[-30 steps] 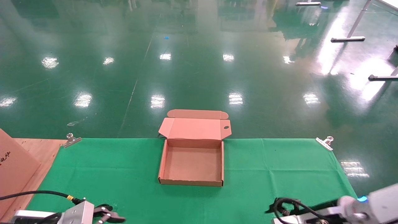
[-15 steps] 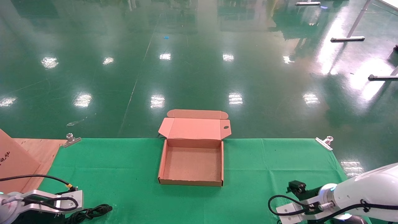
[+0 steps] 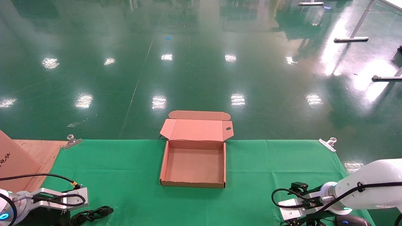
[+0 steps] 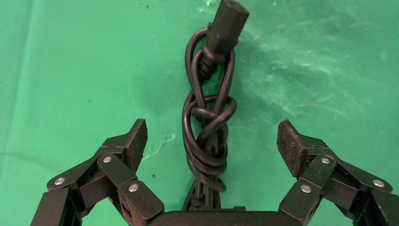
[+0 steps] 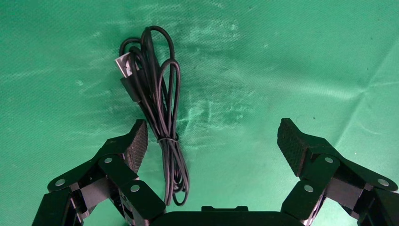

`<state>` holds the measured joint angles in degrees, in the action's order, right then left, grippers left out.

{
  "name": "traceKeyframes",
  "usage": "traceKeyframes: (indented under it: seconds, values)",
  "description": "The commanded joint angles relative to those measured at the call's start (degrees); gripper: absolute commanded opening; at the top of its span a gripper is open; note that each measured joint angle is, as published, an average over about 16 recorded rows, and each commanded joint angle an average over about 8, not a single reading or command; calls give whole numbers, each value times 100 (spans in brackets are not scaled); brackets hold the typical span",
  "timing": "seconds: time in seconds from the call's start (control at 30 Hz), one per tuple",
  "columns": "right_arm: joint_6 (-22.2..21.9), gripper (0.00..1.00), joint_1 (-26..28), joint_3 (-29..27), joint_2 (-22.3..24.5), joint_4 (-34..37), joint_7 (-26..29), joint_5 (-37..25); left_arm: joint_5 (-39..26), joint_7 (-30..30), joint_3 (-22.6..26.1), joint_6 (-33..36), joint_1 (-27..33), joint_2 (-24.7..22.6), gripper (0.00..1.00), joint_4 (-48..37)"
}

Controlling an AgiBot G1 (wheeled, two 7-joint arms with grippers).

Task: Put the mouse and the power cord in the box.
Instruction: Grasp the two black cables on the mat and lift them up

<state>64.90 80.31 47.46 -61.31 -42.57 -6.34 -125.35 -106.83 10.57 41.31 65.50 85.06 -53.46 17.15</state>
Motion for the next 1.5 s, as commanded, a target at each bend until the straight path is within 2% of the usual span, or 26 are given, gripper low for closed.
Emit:
traceKeyframes:
  seconds: [0.03,0.1,0.17,0.2,0.23,0.93,1.5]
  values:
    - [-37,35,50,-13,-38,201,-132,50,21,82,-11,-19,32,-46,61,-164]
    - [-58,11,68,-16,-65,345,-244,84,11,170,-4,-36,71,-86,36,-281]
    - [-81,1,82,-18,-90,468,-335,109,3,245,1,-63,107,-122,11,-388]
    - [-91,0,89,-19,-103,523,-374,120,1,280,2,-77,125,-139,3,-438]
    - [-100,0,96,-20,-114,572,-407,128,-1,311,2,-91,142,-155,0,-484]
    - [-112,0,318,-59,-249,1140,-741,246,50,730,-33,-160,359,-332,0,-1147]
    - [52,0,393,-75,-293,1210,-836,335,86,893,-55,-91,380,-346,0,-1454]
